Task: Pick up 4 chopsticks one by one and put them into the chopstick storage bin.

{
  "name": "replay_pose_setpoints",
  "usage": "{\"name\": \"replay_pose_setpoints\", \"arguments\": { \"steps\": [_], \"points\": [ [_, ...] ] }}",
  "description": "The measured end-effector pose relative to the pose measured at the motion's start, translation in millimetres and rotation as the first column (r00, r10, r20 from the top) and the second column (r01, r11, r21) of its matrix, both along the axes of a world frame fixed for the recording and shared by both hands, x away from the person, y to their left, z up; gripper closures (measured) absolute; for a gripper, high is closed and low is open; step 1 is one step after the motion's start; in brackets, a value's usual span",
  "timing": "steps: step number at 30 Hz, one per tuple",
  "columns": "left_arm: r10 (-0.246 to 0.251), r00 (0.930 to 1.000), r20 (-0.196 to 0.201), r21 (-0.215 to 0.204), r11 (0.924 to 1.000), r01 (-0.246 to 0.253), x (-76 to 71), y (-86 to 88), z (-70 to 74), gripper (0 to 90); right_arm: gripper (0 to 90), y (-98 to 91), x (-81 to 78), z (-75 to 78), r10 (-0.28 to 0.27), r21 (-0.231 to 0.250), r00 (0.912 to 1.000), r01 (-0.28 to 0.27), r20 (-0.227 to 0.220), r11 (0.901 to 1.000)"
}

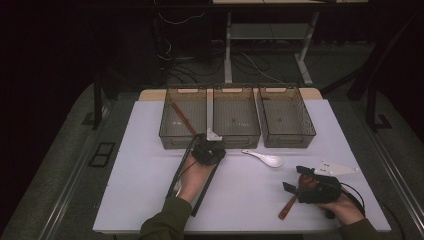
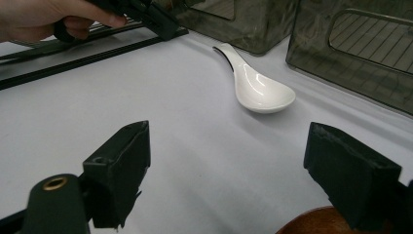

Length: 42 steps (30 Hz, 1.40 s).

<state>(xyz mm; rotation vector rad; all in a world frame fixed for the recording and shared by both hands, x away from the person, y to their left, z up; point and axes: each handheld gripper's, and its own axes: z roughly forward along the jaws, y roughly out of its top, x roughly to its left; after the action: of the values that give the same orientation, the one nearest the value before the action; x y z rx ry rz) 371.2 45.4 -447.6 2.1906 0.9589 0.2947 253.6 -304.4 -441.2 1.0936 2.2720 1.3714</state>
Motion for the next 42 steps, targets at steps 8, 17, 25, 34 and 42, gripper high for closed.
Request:
{"name": "replay_pose_setpoints", "arguments": {
  "steps": [8,17,25,34,42],
  "points": [
    [-0.023,0.9997,-0.006,-0.004,0.9997,0.023,-1.1,-3.6,0.5,78.7,16.8,-0.1,0.3,0.0,0.000,0.001,1.0000,0.000,-0.001,1.0000],
    [-0.103,0.9947,-0.004,-0.007,0.9947,0.103,-8.3,-24.1,0.1,79.1,16.8,-0.8,0.5,0.2,-0.002,0.003,1.0000,0.002,0.002,1.0000],
    [-0.140,0.9901,-0.006,-0.015,0.9901,0.140,-13.4,-33.1,-0.3,78.1,16.8,-0.7,0.6,0.1,-0.001,0.003,1.0000,0.001,0.002,1.0000],
    [-0.126,0.9920,0.011,-0.075,0.9892,0.126,-22.6,-11.8,15.9,66.3,16.8,0.6,0.5,-0.1,0.000,-0.001,1.0000,0.000,-0.003,1.0000],
    [-0.141,0.9894,0.034,-0.137,0.9799,0.145,-50.2,22.0,30.4,60.1,16.8,0.2,0.9,-0.2,-0.001,-0.004,1.0000,0.001,0.004,1.0000]
  ]
}}
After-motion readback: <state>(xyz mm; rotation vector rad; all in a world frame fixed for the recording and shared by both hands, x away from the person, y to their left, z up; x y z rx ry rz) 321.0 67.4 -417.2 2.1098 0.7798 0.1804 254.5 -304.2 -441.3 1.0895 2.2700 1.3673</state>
